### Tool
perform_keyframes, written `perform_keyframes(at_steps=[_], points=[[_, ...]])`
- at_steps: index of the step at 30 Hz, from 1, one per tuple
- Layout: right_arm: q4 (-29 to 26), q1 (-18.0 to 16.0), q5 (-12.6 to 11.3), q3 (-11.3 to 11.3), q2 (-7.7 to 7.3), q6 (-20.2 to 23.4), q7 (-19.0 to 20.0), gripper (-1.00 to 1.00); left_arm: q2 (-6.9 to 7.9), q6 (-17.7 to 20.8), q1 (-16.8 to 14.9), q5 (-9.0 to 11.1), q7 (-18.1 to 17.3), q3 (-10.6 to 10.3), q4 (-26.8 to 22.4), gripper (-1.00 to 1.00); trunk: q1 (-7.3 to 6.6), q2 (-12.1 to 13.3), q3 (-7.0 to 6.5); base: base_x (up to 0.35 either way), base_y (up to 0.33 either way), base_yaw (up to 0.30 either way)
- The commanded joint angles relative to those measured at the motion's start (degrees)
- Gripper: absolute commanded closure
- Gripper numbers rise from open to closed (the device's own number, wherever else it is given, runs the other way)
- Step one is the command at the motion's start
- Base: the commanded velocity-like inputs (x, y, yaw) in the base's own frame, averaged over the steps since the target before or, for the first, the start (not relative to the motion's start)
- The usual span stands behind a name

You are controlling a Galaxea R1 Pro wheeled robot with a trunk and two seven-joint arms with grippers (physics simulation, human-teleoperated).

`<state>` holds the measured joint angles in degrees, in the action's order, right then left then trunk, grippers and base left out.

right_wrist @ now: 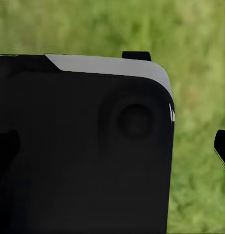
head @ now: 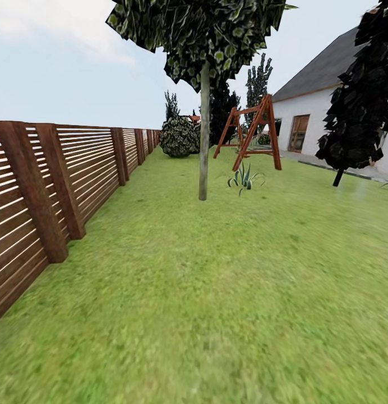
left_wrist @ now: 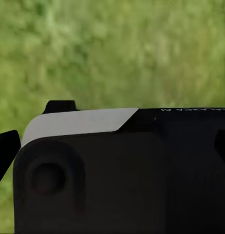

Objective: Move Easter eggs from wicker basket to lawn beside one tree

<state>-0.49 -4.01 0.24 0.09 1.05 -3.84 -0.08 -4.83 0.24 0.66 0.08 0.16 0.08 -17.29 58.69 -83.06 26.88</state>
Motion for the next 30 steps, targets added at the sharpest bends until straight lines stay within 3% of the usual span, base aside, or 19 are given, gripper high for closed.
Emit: perform_keyframes(at_steps=[1,30], points=[[0.1,0.0,0.0,0.0,0.0,-0.2,0.0,-1.0,-0.01,0.0,0.0,0.0,0.0,0.0,-0.1,-1.0,0.03,0.0,0.05,0.33,0.0,0.0],[0.1,0.0,0.0,0.0,0.0,-0.2,0.0,-1.0,0.0,0.0,0.0,0.1,0.2,0.1,-0.1,-1.0,0.03,0.0,0.05,0.33,0.0,0.0]])
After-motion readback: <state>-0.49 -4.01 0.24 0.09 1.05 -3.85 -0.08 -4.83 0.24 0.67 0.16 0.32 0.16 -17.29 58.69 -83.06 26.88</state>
